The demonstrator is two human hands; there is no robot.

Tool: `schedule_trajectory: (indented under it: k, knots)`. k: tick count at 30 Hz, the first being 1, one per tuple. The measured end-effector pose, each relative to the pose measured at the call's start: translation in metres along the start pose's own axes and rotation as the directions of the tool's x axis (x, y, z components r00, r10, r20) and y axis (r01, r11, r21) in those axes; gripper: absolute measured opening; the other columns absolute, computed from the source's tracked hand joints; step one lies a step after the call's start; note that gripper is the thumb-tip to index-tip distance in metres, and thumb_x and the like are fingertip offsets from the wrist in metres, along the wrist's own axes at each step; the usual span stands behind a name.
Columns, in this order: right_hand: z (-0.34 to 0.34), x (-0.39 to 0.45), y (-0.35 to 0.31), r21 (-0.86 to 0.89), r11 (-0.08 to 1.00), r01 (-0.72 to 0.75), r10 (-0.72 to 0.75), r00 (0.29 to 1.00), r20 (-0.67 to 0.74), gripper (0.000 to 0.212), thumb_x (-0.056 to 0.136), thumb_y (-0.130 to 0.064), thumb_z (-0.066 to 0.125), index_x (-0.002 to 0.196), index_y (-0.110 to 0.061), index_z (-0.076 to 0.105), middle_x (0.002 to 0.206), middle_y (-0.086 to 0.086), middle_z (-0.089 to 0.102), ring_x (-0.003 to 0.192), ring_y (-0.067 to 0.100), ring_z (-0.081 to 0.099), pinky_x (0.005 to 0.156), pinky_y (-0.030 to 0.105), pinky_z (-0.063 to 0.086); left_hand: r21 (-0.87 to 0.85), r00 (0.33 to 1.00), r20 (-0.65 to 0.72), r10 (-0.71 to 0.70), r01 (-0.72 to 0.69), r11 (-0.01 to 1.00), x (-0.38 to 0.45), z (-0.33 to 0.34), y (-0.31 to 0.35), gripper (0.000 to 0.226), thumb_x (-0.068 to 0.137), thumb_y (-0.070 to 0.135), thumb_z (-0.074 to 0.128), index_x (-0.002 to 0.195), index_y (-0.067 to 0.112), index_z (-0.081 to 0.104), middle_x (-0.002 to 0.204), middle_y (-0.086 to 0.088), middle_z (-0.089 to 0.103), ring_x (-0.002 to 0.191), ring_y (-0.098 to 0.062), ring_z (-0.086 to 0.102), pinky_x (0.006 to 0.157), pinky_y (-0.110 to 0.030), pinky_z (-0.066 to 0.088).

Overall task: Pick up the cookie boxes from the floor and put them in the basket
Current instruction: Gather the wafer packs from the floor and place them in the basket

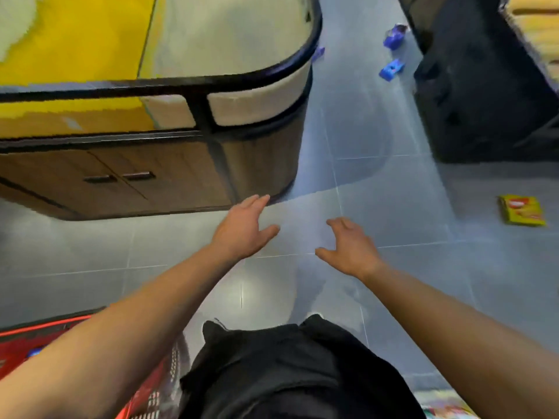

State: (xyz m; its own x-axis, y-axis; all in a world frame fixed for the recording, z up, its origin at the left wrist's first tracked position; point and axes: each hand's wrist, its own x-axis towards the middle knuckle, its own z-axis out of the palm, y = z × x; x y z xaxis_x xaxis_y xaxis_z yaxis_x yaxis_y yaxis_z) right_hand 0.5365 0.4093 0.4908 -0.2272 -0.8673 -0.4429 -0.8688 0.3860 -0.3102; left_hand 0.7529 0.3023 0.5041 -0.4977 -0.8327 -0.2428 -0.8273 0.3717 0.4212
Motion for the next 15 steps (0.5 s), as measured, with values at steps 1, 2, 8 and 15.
schedule_trajectory:
  k: [1,2,8,15]
  knots:
    - [-0.006,0.0,0.018,0.016,1.0,-0.018,0.018,1.0,-0.008,0.078,0.084,-0.052,0.065,0.148,-0.018,0.035,0.153,0.006,0.035,0.138,0.029,0.036,0.11,0.039,0.034,0.01,1.0,0.005,0.019,-0.019,1.0,0.01,0.005,0.016,0.074,0.086,0.053,0.058,0.148,0.022,0.033,0.153,-0.005,0.035,0.138,-0.025,0.036,0.114,-0.035,0.029]
    - [-0.013,-0.001,0.04,0.034,0.998,-0.047,0.048,0.999,-0.019,0.079,0.084,-0.052,0.065,0.148,-0.018,0.036,0.152,0.007,0.036,0.138,0.03,0.037,0.11,0.039,0.035,0.018,0.999,0.017,0.038,-0.038,0.999,0.021,0.01,0.035,0.074,0.086,0.052,0.058,0.148,0.021,0.033,0.153,-0.005,0.036,0.138,-0.025,0.036,0.114,-0.036,0.029]
    - [-0.046,-0.008,0.149,0.193,0.955,-0.225,0.238,0.97,-0.046,0.078,0.082,-0.052,0.065,0.146,-0.016,0.038,0.149,0.008,0.039,0.134,0.032,0.04,0.109,0.041,0.038,0.089,0.977,0.107,0.182,-0.192,0.977,0.081,0.044,0.141,0.071,0.088,0.049,0.058,0.146,0.017,0.034,0.15,-0.005,0.041,0.136,-0.023,0.04,0.111,-0.034,0.032]
    - [-0.073,0.006,0.275,0.391,0.788,-0.475,0.524,0.851,-0.022,0.076,0.085,-0.049,0.062,0.148,-0.017,0.034,0.151,0.005,0.035,0.135,0.031,0.037,0.108,0.04,0.037,0.079,0.858,0.375,0.352,-0.408,0.91,0.19,0.11,0.273,0.071,0.091,0.049,0.055,0.15,0.02,0.028,0.154,-0.001,0.033,0.14,-0.021,0.032,0.115,-0.037,0.028]
